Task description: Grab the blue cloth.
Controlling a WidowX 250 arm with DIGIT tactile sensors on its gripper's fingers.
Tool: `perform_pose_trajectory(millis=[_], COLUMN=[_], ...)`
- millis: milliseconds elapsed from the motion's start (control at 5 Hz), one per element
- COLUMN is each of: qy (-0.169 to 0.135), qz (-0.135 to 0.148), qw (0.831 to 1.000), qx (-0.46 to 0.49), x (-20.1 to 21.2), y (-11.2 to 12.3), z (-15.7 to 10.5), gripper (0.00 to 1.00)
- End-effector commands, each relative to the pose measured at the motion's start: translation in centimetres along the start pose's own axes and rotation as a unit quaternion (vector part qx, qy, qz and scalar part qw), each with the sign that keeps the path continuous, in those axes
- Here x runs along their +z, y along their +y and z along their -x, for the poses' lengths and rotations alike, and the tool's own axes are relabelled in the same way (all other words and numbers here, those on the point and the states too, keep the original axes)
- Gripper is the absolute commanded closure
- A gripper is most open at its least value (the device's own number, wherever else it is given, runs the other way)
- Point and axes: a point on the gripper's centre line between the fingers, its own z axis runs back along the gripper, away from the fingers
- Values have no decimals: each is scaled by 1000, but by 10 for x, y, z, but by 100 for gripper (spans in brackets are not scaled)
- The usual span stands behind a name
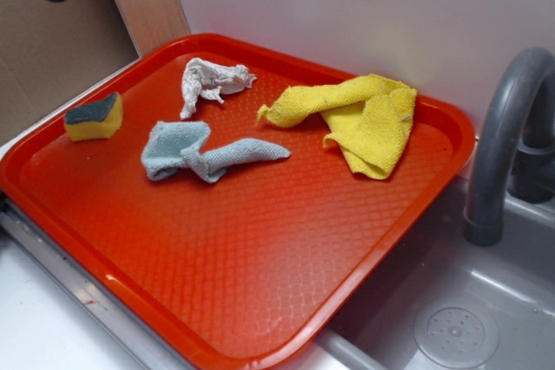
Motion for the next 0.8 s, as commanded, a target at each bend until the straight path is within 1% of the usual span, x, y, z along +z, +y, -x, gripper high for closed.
perform_pose_trajectory(millis=[0, 200, 400, 600], qy=[-25, 27, 80, 100], qz=[96, 126, 122, 113], qw=[971, 970, 976, 980], qx=[-219, -205, -162, -131], x=[-29, -60, -86, -106], y=[-73, -97, -102, -102], z=[-21, -12, -14, -26], gripper=[0, 0, 0, 0])
